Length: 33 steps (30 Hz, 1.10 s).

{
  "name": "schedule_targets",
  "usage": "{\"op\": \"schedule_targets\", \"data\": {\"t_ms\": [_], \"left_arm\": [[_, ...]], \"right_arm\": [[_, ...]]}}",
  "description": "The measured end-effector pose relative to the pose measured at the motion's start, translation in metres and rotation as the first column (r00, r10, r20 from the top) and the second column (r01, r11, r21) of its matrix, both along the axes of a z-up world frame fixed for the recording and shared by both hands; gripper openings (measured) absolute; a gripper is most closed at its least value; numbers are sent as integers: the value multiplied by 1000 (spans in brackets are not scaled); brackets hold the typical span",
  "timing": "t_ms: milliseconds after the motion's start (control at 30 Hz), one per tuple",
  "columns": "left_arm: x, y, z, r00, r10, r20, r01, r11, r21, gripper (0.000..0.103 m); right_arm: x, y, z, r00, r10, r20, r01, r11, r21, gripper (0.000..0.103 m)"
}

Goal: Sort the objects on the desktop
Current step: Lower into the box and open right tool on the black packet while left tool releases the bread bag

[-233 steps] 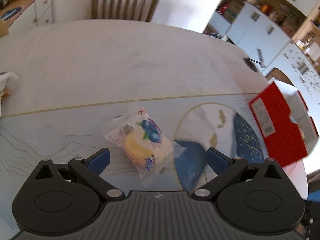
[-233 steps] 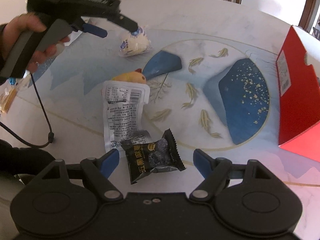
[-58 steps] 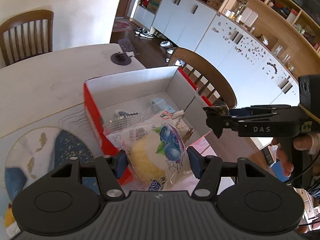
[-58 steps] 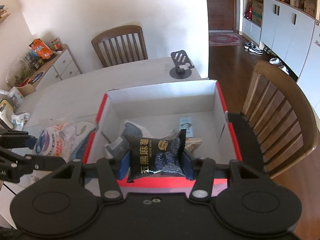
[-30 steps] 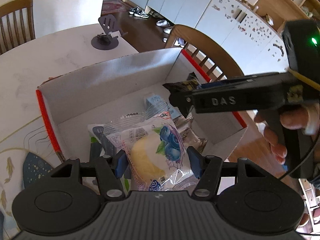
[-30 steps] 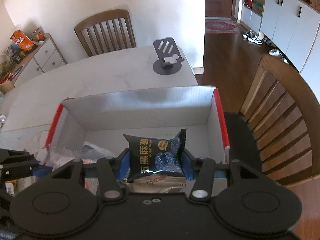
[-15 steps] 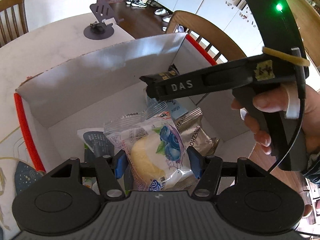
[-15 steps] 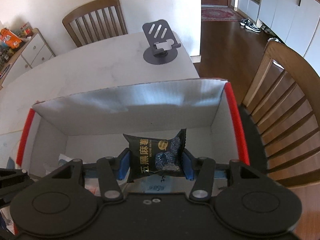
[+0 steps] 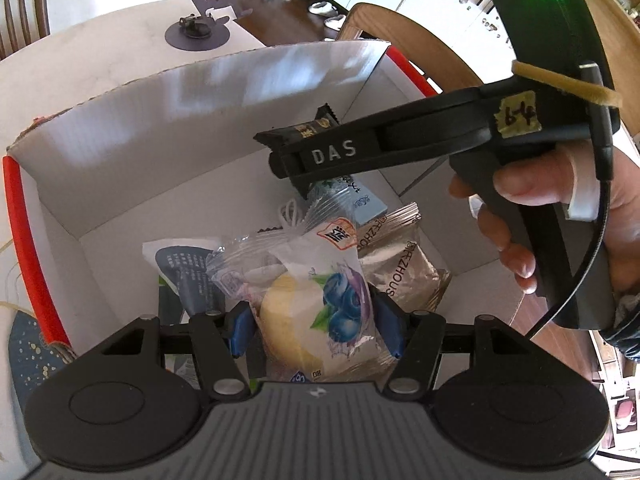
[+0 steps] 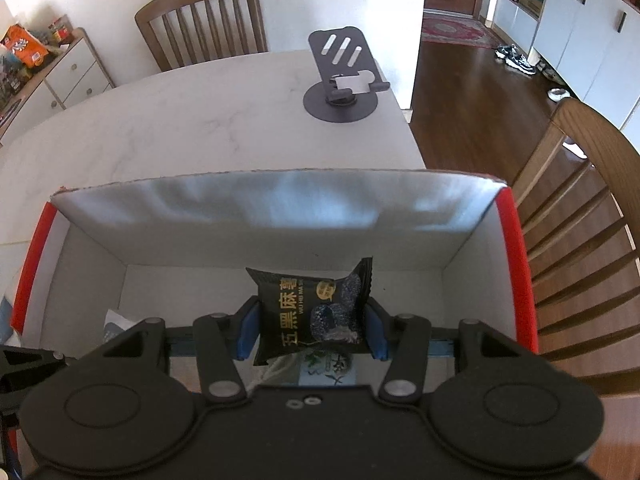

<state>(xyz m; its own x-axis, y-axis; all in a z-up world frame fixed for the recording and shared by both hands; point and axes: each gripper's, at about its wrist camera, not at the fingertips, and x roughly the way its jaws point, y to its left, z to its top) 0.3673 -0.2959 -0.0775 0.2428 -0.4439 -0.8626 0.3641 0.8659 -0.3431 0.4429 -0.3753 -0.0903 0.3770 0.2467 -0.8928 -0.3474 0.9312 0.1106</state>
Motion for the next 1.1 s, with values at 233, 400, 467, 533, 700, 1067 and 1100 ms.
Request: {"op": "schedule_targets", "data": {"t_ms": [233, 400, 467, 533, 700, 1067, 1100], "left_arm": [[-3, -1, 3, 1000, -1, 4, 1, 1000, 0, 61], [-3, -1, 9, 1000, 8, 14, -7, 1000, -12, 60], [-4, 0, 12, 1000, 8, 18, -8, 1000, -19, 60], [-5, 1, 14, 1000, 11, 25, -10, 1000, -23, 61], [-10, 6, 21, 999, 29, 37, -28, 999, -35, 62], [-17, 13, 37, 996, 48, 79, -44, 998, -52, 63], [-19, 13, 39, 995, 48, 83, -43, 998, -50, 63]], "right_arm": [[2, 4, -2, 1000, 18, -7, -18, 1000, -1, 57], [3, 2, -2, 1000, 11, -14, -11, 1000, 15, 63], [1, -1, 1, 1000, 6, -10, -6, 1000, 25, 64], [-1, -3, 4, 1000, 0, -8, 0, 999, 32, 64], [-7, -8, 14, 1000, -7, 8, 6, 999, 45, 66], [-32, -24, 45, 999, -20, 48, 16, 997, 74, 67], [-35, -25, 48, 998, -23, 50, 19, 997, 81, 67]]}}
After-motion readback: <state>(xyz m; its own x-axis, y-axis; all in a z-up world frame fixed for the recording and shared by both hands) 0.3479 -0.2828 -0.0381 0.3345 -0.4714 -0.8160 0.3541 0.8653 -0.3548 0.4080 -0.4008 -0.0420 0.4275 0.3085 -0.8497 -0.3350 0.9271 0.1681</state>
